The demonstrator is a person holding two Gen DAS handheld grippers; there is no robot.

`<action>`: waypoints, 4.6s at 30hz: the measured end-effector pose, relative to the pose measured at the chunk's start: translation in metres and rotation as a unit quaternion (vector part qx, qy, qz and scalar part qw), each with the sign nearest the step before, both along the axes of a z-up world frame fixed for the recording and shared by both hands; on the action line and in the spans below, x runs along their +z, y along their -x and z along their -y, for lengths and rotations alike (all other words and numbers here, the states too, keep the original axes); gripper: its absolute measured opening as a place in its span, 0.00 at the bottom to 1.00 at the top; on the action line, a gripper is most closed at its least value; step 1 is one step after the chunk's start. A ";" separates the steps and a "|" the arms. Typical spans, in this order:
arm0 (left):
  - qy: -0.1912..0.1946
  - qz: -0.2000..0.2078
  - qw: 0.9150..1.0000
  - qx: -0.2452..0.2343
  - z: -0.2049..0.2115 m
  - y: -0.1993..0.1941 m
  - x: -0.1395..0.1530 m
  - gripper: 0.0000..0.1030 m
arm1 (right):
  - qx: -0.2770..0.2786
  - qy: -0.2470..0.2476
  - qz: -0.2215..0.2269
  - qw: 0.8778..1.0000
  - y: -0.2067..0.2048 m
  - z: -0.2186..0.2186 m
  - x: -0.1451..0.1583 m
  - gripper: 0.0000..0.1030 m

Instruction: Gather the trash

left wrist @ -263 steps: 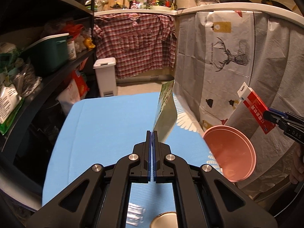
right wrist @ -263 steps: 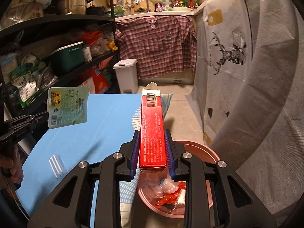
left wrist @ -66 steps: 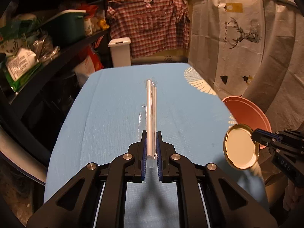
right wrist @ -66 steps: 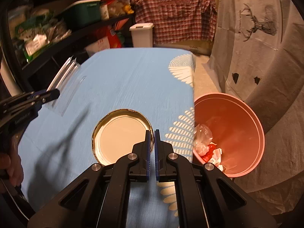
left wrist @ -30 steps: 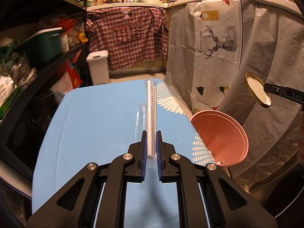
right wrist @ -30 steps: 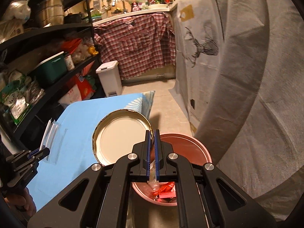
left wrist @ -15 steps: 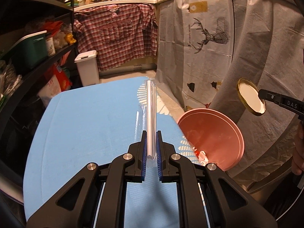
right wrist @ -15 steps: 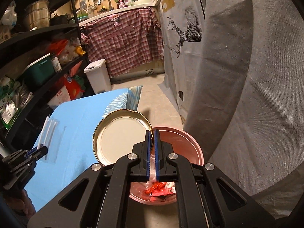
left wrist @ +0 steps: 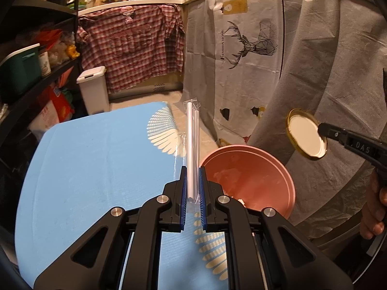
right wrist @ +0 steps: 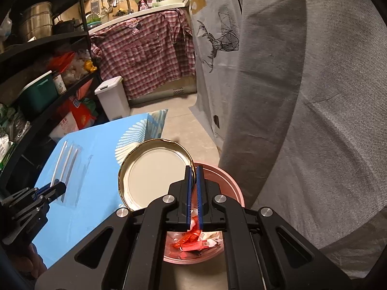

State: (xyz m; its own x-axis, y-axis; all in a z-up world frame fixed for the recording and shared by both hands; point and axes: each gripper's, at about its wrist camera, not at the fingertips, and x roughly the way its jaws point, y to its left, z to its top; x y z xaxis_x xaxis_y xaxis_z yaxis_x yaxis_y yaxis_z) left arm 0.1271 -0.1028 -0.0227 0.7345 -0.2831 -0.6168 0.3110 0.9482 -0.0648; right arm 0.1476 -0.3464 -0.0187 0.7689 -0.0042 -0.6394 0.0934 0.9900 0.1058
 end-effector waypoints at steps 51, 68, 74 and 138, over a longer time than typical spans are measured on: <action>0.010 0.007 1.000 -0.029 0.016 0.002 0.007 0.64 | -0.018 0.025 0.062 0.998 0.025 -0.013 0.015 0.65; -0.002 0.048 0.998 0.044 -0.005 0.106 0.032 0.74 | -0.046 0.038 0.125 0.990 0.140 -0.033 0.041 0.92; 0.007 0.047 0.996 0.071 -0.017 0.138 0.036 0.74 | -0.036 0.043 0.126 0.990 0.165 -0.043 0.041 0.93; -0.003 0.039 0.995 0.088 -0.029 0.171 -0.001 0.74 | -0.017 0.055 0.074 0.996 0.182 -0.062 0.011 0.94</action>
State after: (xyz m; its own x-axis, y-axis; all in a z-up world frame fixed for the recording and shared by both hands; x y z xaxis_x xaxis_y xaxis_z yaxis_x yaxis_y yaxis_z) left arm -0.0443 -0.0736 -0.0234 0.8178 -0.1419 -0.5577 0.1437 0.9888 -0.0409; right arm -0.0349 -0.2841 -0.0078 0.8532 -0.0956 -0.5127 0.1188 0.9928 0.0124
